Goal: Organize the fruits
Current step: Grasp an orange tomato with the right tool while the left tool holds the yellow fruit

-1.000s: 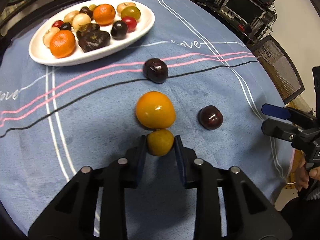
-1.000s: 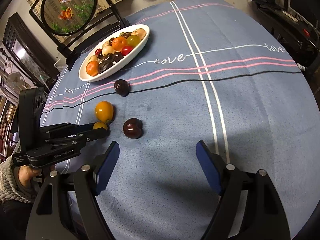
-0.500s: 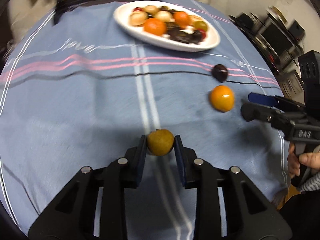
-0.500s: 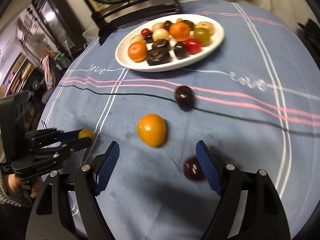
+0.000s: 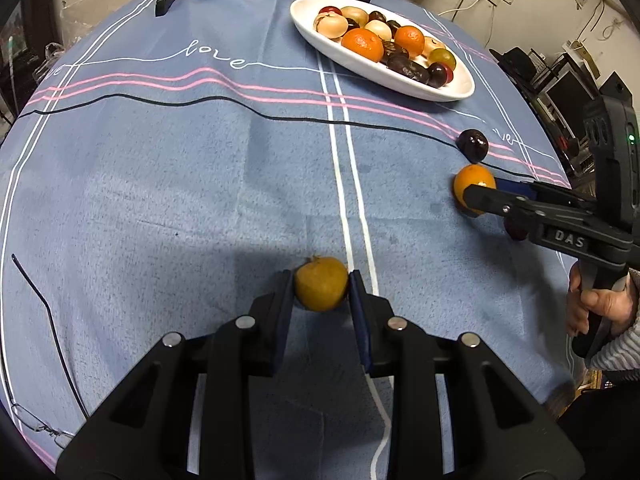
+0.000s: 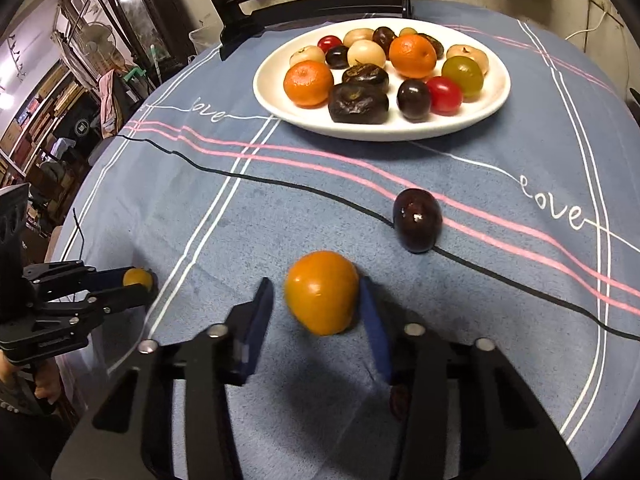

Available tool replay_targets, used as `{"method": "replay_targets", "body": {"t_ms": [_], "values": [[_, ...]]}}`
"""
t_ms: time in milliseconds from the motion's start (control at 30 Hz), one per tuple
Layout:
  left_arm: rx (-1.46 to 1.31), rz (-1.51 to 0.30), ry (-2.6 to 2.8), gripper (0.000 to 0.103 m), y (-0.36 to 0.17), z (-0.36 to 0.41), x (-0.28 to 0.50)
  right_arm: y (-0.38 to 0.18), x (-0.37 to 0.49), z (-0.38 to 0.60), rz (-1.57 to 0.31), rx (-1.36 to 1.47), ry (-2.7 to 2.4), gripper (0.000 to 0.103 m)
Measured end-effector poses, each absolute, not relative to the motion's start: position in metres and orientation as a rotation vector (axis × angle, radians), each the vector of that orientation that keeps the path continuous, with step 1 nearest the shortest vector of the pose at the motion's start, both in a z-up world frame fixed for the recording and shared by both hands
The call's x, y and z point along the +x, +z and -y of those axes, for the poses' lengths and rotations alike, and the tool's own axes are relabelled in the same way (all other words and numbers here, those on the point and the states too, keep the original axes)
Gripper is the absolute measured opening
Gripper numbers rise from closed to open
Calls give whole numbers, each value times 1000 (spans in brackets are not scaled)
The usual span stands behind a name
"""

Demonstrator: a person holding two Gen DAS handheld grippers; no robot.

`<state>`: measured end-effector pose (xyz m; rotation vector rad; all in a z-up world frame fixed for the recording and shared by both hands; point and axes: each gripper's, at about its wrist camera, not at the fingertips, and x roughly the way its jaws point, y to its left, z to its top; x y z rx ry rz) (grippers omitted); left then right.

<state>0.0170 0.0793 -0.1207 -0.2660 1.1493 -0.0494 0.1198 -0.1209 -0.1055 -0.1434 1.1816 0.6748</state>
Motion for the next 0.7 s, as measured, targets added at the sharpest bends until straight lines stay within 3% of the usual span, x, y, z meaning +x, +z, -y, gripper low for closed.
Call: {"method": "replay_targets", "body": {"t_ms": [700], "values": [[-135,-1095,-185,28,-104,-39,64,-74,66,158,-1149,-122,629,38]]}}
